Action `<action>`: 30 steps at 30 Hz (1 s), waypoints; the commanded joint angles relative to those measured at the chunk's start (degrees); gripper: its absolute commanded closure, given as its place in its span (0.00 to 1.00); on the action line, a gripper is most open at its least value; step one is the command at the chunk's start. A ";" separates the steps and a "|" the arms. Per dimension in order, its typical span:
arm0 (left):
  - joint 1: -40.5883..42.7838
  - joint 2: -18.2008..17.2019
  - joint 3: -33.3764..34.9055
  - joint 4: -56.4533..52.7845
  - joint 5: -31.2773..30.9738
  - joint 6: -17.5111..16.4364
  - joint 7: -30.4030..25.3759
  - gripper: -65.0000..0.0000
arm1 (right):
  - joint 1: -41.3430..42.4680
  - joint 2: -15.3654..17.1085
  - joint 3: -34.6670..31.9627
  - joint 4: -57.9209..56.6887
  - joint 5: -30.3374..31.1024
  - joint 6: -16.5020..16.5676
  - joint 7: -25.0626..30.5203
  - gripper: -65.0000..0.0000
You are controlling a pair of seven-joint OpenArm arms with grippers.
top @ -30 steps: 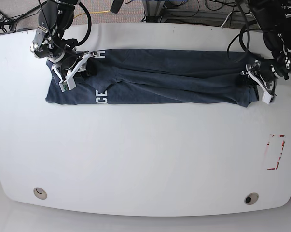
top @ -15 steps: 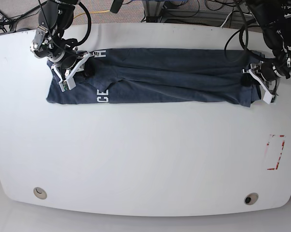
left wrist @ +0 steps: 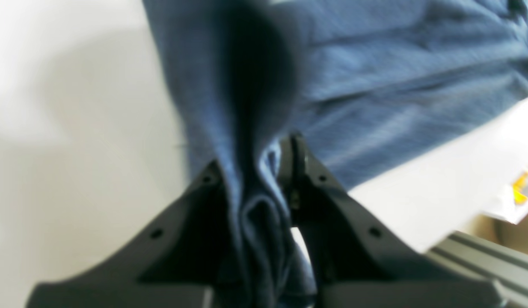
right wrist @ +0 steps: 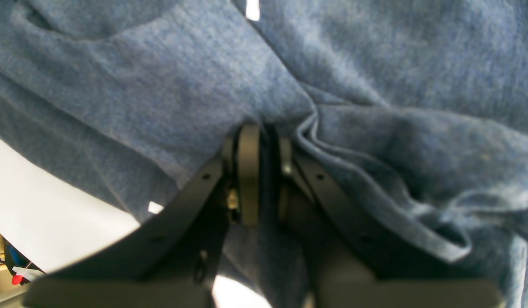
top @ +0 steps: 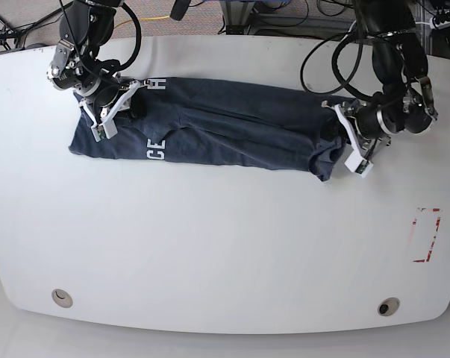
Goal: Fold the T-shirt properly
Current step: 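Fold the strip end with the left gripper toward the right gripper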
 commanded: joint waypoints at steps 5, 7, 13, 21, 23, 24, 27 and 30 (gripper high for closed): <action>-3.38 5.39 5.89 0.96 -0.43 0.12 -1.06 0.96 | 0.00 0.61 0.10 0.50 -0.66 -0.10 -0.55 0.92; -3.38 8.03 6.24 0.96 1.95 0.12 -1.06 0.96 | 0.00 0.61 0.10 0.50 -0.66 -0.10 -0.55 0.92; -3.38 13.13 8.88 0.96 7.75 0.12 -1.06 0.96 | 0.00 0.61 0.10 0.59 -0.66 -0.10 -0.55 0.92; -3.38 14.36 10.73 0.87 10.56 0.12 -1.06 0.72 | 0.36 0.52 0.01 0.59 -0.66 -0.10 -0.55 0.92; -3.38 14.36 10.73 0.87 10.83 0.21 -1.06 0.64 | 0.36 0.52 0.01 0.59 -0.66 -0.10 -0.55 0.92; -3.38 14.36 10.73 0.87 10.83 0.47 -1.06 0.63 | 0.36 0.52 0.01 0.59 -0.66 -0.10 -0.55 0.92; -4.17 14.54 10.82 0.96 10.47 2.23 -0.97 0.59 | 0.53 0.52 0.01 0.59 -0.66 -0.10 -0.55 0.92; -4.96 16.12 12.22 1.14 10.47 3.02 -0.79 0.47 | 0.44 0.61 0.01 0.59 -0.57 -0.10 -0.55 0.92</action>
